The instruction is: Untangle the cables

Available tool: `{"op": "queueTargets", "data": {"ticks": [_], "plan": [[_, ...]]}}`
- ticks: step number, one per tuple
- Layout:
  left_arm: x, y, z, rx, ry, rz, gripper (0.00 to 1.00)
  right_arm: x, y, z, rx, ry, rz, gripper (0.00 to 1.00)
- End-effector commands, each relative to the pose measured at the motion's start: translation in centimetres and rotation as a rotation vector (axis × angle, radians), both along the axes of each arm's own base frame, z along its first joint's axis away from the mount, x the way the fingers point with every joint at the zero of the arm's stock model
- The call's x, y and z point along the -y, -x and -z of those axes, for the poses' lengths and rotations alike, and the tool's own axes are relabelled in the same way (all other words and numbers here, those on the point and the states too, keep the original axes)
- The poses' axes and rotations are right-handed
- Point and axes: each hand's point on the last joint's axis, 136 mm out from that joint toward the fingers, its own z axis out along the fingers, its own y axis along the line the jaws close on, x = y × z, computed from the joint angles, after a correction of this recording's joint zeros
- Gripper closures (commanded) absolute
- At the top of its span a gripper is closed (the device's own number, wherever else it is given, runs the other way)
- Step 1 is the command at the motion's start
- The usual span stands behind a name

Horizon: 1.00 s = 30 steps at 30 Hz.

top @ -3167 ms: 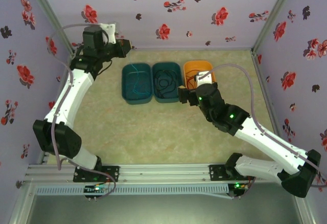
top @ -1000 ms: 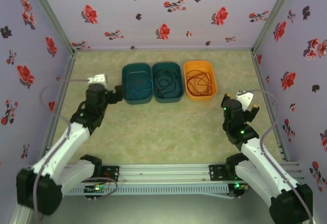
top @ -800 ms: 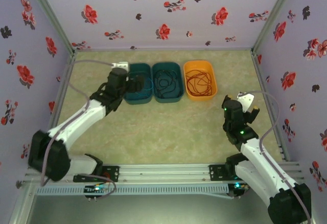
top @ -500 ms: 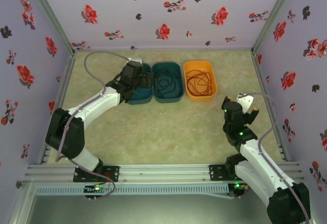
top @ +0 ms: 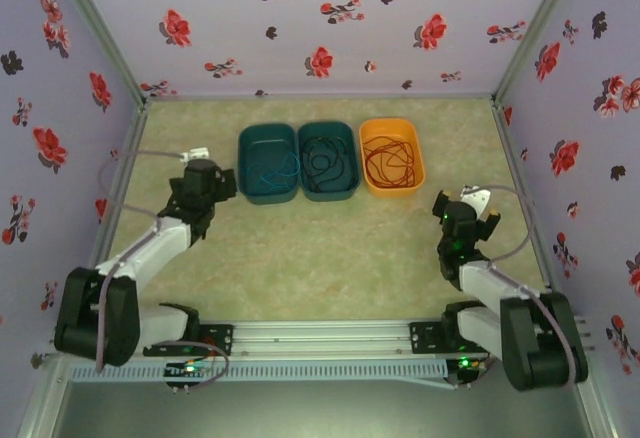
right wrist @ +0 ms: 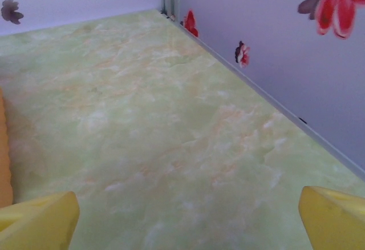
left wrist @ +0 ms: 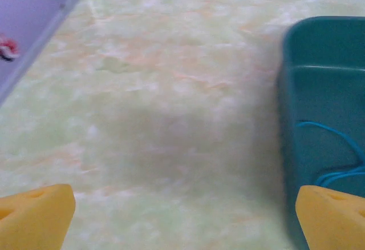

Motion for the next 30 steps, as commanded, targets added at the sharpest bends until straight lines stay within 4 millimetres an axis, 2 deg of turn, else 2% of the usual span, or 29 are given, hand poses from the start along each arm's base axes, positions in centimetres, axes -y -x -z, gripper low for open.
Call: {"op": "queueTargets", "data": {"ticks": [1,5,8,12,14,17,20,23,30], "plan": [[-2.7,0.7,-1.5,0.109,-0.031,-0.040,0.00,-0.7,-2.8,-3.2,0.152,-0.027,-0.048,0.01],[-4.9,2.3,-1.3,0.165,-0.014,-0.041,0.00,-0.8,-4.1,-2.5,0.119,-0.004,-0.070,0.01],[-6.0,3.2,-0.2,0.168,0.005,-0.043,0.00,-0.5,-4.4,-2.0,0.131,-0.014,-0.077,0.01],[-6.2,3.9,1.8,0.199,0.029,-0.021,0.00,-0.5,-5.2,-0.8,0.123,-0.042,-0.103,0.01],[-6.0,3.9,2.2,0.224,0.034,-0.004,0.00,-0.7,-5.6,-0.2,0.126,-0.044,-0.126,0.01],[-5.6,3.4,1.8,0.269,0.034,0.030,0.00,-0.8,-5.8,0.9,0.108,-0.050,-0.133,0.01],[-4.7,2.8,1.8,0.290,0.050,0.079,0.00,-1.0,-6.4,1.0,0.107,-0.064,-0.158,0.01],[-4.7,1.9,1.7,0.309,0.050,0.085,0.00,0.0,-6.6,1.2,0.075,-0.057,-0.095,0.01],[-4.6,0.5,1.9,0.288,0.043,0.103,0.00,0.2,-6.2,1.0,0.090,-0.057,-0.077,0.01]]}}
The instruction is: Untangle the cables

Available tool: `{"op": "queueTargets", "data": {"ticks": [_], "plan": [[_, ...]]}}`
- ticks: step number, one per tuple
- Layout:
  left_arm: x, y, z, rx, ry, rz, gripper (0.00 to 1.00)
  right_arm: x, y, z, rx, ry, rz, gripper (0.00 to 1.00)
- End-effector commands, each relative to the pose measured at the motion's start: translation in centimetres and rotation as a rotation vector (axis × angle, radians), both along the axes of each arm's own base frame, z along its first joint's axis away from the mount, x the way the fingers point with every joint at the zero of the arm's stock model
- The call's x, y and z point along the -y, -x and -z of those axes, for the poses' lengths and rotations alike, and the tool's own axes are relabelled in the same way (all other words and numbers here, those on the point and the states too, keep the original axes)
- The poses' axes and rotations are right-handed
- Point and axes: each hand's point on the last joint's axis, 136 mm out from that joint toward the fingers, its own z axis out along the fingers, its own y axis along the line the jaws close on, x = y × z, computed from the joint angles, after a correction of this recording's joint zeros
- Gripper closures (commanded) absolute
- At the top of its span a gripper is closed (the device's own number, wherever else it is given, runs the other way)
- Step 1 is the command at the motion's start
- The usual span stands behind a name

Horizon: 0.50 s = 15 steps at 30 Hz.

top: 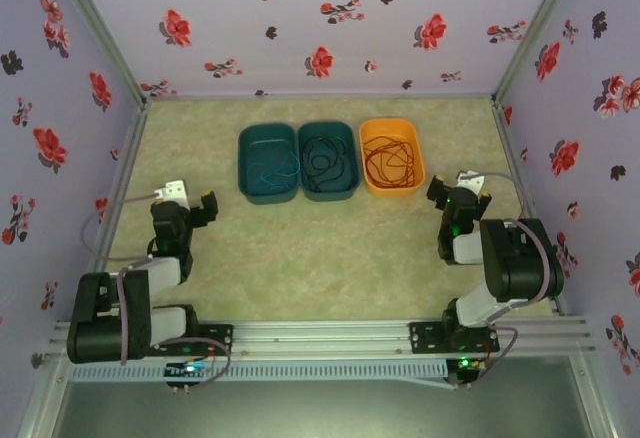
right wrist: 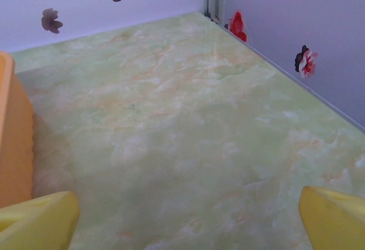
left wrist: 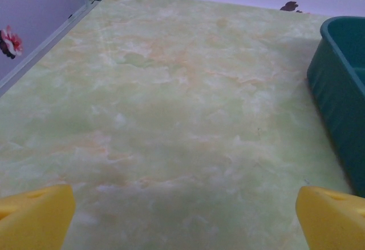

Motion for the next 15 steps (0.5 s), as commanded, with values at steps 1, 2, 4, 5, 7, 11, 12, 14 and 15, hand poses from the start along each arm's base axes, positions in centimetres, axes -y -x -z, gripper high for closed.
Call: {"op": "queueTargets", "data": {"ticks": [1,2,4,5,7,11,12,14,15], "plan": [[-0.06,-1.61,-2.82,0.095,-0.017,0.020,0.00,0.63,0.00,-0.88,0.031,-0.001,0.035,0.01],[-0.06,-1.71,-2.68,0.089,-0.014,0.024,0.00,0.63,0.00,-0.82,0.030,-0.002,0.036,0.01],[-0.02,-1.94,-2.69,0.084,-0.012,0.033,0.00,0.62,-0.02,-0.84,0.032,0.000,0.035,0.01],[-0.05,-1.95,-2.65,0.084,-0.013,0.035,0.00,0.63,0.01,-0.83,0.032,0.001,0.035,0.01],[-0.13,-1.95,-2.68,0.086,-0.009,0.033,0.00,0.64,-0.02,-0.81,0.030,0.001,0.036,0.01],[-0.34,-2.10,-2.64,0.083,-0.008,0.027,0.00,0.63,0.01,-0.84,0.031,0.001,0.035,0.01],[-0.42,-2.24,-2.70,0.085,-0.010,0.026,0.00,0.62,0.00,-0.84,0.031,0.001,0.034,0.01],[-0.49,-2.45,-2.67,0.085,-0.016,0.029,0.00,0.63,0.00,-0.83,0.031,0.001,0.035,0.01],[-0.44,-2.56,-2.60,0.088,-0.021,0.034,0.00,0.63,0.03,-0.83,0.031,0.001,0.035,0.01]]}}
